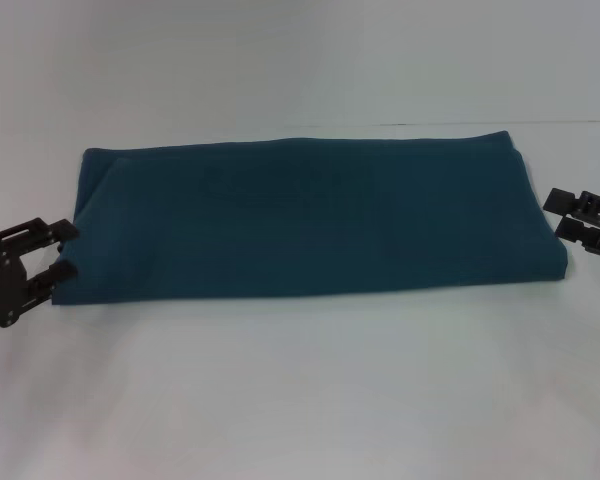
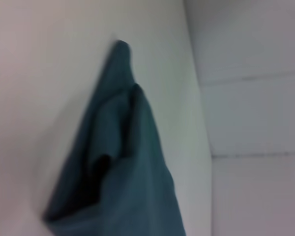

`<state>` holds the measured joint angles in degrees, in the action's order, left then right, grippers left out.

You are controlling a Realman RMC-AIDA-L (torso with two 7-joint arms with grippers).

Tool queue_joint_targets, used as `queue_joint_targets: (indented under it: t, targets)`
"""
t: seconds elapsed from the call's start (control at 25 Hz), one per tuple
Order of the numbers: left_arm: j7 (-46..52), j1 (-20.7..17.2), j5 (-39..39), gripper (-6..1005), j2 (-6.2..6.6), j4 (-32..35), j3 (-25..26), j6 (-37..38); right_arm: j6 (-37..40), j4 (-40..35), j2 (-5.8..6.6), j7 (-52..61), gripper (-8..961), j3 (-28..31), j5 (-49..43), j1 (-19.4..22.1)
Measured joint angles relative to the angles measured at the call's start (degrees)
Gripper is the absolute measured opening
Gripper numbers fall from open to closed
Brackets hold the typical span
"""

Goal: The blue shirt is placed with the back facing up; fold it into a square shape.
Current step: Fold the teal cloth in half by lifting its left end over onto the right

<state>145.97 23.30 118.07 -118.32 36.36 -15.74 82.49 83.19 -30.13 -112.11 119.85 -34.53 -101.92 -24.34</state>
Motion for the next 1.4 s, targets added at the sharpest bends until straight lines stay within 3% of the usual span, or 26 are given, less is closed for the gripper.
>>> queue_joint_targets:
  t: [0.56, 0.96, 1.4]
  targets:
    - [-0.17, 2.75, 0.11, 567, -0.41, -6.25, -3.54, -17.59, -2.49, 1.49, -0.19, -0.99, 867, -0.37, -0.06, -0.39]
    - [0.30, 1.64, 0.70, 566, -0.27, -6.00, -3.54, -16.59, -2.54, 1.49, -0.12, -1.02, 867, -0.28, -0.06, -0.39]
    - [3.00, -1.05, 2.67, 567, -0.09, -1.09, -3.21, -9.41, -2.11, 1.48, 0.00, -1.02, 868, -0.27, -0.03, -0.01]
